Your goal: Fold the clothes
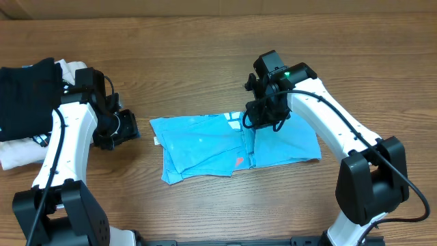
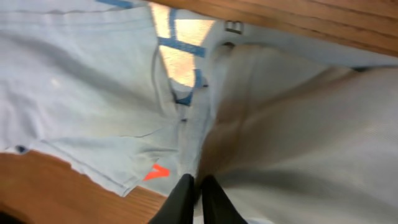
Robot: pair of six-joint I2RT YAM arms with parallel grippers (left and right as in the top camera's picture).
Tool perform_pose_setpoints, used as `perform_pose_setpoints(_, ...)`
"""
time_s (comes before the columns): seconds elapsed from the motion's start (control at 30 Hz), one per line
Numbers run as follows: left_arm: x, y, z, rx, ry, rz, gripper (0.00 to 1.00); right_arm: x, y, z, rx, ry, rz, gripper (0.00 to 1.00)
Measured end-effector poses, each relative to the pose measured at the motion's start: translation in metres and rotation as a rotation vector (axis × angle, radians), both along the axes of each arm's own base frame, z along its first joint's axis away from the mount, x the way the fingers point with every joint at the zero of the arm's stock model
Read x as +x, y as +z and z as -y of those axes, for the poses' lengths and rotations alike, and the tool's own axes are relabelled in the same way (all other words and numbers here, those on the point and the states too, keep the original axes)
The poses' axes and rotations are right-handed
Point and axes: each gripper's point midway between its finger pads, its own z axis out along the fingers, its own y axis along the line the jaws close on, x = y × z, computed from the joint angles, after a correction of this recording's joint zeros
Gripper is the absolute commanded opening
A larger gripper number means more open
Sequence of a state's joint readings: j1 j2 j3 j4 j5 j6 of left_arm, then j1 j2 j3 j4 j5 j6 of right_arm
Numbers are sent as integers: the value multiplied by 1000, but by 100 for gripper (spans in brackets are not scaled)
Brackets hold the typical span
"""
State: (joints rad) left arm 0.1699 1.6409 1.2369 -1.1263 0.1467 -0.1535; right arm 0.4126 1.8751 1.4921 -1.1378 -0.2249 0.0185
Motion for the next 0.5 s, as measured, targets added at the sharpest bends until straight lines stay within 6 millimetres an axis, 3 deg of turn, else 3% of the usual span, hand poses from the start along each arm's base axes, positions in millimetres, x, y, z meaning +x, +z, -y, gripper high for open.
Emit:
perform_pose_setpoints(0.17,0,0,0,0,0,0,56,-1,0,-8,34,36,8,24)
perform_pose_setpoints(0.27,0,0,0,0,0,0,56,-3,-4,-11,39,55,9,19)
perform_pose_setpoints(0.5,-1,0,0,-1,0,-3,56,-6,-8,2,-32,27,-2,19)
